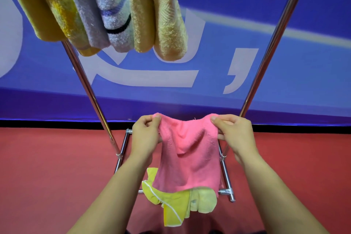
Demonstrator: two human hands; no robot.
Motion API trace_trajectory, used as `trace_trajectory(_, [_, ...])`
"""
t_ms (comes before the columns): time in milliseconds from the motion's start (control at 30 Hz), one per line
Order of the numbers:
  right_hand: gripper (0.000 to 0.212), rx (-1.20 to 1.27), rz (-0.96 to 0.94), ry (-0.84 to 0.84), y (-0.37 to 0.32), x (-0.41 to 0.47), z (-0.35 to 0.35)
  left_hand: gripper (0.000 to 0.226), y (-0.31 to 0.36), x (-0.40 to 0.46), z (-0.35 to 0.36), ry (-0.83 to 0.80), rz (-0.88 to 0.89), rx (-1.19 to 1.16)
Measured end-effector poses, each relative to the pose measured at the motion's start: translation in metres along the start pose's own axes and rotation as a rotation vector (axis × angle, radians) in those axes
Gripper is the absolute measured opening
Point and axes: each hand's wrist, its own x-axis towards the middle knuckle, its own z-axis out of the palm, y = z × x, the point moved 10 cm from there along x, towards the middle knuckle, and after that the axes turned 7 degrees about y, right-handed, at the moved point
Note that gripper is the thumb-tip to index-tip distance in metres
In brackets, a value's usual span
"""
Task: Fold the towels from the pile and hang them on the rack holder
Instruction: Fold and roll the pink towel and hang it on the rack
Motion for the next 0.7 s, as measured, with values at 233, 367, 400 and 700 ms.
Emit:
trace_trajectory(233, [0.006, -0.059, -0.018, -0.060, 0.004, -0.002, 0.037, 0.020, -0.002, -0.014, 0.037, -0.115, -0.018, 0.049])
trace_trajectory(367, [0.007, -0.108, -0.038, -0.092, 0.006, -0.002, 0.052, 0.021, -0.001, -0.018, 0.050, -0.149, -0.002, 0.082])
trace_trajectory(400, [0.008, -0.107, -0.040, -0.099, 0.007, -0.002, 0.055, 0.022, 0.000, -0.019, 0.052, -0.154, 0.005, 0.085])
trace_trajectory(700, [0.008, -0.059, -0.082, -0.121, 0.000, -0.008, 0.066, 0.014, 0.004, -0.030, 0.064, -0.173, -0.016, 0.025])
